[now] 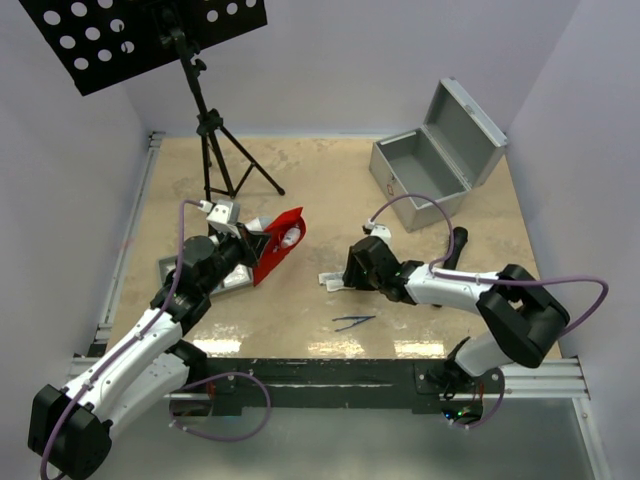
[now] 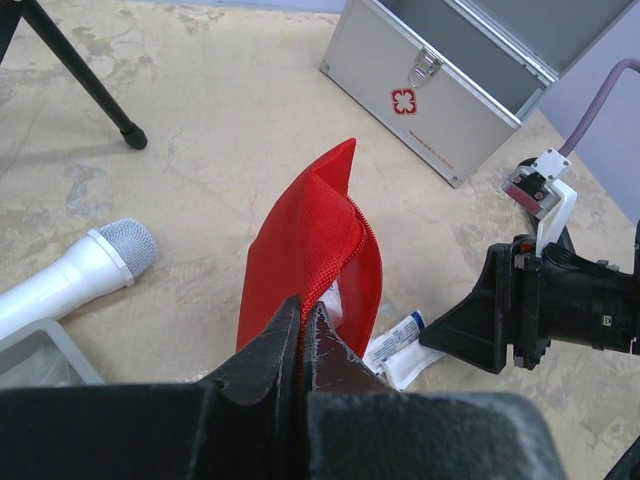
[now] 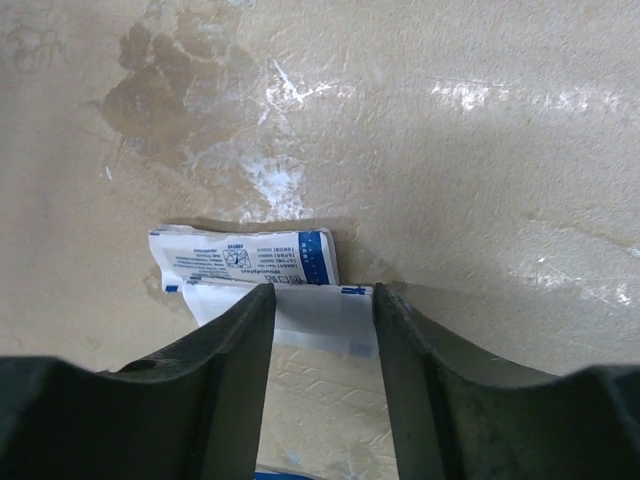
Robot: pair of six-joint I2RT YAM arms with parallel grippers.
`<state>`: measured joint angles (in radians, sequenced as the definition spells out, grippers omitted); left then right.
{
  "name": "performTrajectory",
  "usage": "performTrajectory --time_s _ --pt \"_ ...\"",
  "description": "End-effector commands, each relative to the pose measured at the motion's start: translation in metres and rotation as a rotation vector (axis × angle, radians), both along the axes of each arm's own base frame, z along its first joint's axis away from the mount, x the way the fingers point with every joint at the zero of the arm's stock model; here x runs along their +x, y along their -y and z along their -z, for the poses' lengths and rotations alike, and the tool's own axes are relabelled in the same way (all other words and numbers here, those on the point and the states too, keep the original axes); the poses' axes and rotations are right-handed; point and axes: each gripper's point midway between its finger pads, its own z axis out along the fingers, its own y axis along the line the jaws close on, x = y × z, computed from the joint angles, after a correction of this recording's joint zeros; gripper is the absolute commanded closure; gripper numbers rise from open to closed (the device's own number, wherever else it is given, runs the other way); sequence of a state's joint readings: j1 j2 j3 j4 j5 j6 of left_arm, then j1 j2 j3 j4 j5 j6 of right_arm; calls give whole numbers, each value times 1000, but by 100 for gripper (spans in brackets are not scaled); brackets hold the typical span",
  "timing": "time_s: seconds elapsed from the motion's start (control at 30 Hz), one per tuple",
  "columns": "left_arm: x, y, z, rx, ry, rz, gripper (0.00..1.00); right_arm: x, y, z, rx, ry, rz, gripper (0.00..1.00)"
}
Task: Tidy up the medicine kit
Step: Pick up the medical item at the center of the board.
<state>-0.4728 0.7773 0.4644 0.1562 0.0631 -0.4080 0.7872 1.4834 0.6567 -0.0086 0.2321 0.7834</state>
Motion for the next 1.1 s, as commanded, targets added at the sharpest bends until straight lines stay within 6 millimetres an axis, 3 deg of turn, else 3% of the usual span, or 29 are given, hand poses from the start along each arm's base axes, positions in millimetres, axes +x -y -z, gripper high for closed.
performTrajectory --time_s 0.0,0.07,0.17,0.3,0.43,0.8,1.07 --pt "2 2 -18 -24 54 3 100 -1 -6 -15 56 36 -23 55" --pt "2 3 -18 -27 52 4 100 -4 -6 -17 71 36 -34 65" --pt "3 3 -17 -27 48 5 100 -10 -6 -19 89 38 -48 68" --pt "3 4 -16 -27 45 7 100 -18 -6 -16 102 26 -81 61" --pt "4 5 -16 -33 43 9 100 -21 -7 -11 97 14 -110 61" --pt "3 4 -15 -31 35 6 100 -20 -11 1 89 -16 -101 48" --pt "4 5 -15 -29 35 6 100 -17 -14 -1 84 -3 -118 70"
